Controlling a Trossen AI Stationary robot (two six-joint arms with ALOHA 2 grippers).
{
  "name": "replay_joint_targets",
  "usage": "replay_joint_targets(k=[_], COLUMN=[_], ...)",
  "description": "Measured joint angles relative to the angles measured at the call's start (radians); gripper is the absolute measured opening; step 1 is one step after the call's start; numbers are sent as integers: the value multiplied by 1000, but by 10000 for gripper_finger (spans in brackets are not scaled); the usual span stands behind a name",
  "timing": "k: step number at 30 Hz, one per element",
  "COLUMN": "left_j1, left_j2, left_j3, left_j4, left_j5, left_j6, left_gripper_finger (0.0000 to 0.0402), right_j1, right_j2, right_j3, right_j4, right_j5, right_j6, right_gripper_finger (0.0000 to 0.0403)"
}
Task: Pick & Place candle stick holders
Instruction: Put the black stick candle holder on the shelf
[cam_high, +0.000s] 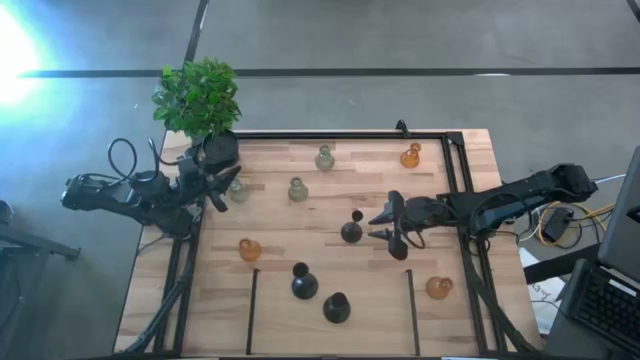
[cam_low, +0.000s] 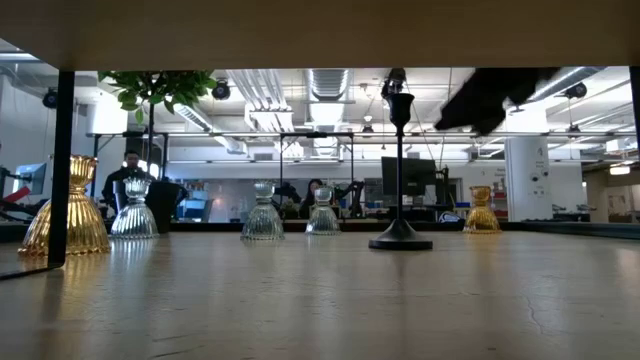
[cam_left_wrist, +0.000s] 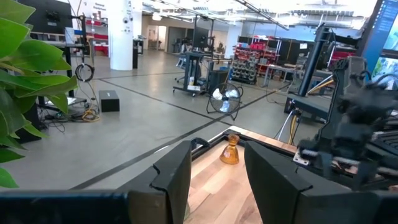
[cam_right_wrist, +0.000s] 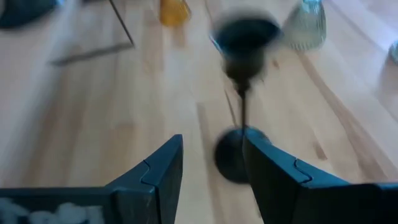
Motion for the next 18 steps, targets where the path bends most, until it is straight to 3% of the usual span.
replay_joint_targets(k=[9, 18], left_j1=[-1, 0], left_j2=[0, 0], left_j3=[0, 0], left_j4=[3, 6], left_j5=[0, 0], left_j6=[0, -2], left_gripper_finger=[154, 154], right_j1=[-116, -154], right_j2=[90, 264], right_j3=[-79, -25], right_j4=[274, 332], right_j5=[-57, -156], right_j6=[-144, -173], right_gripper_finger=[136, 132])
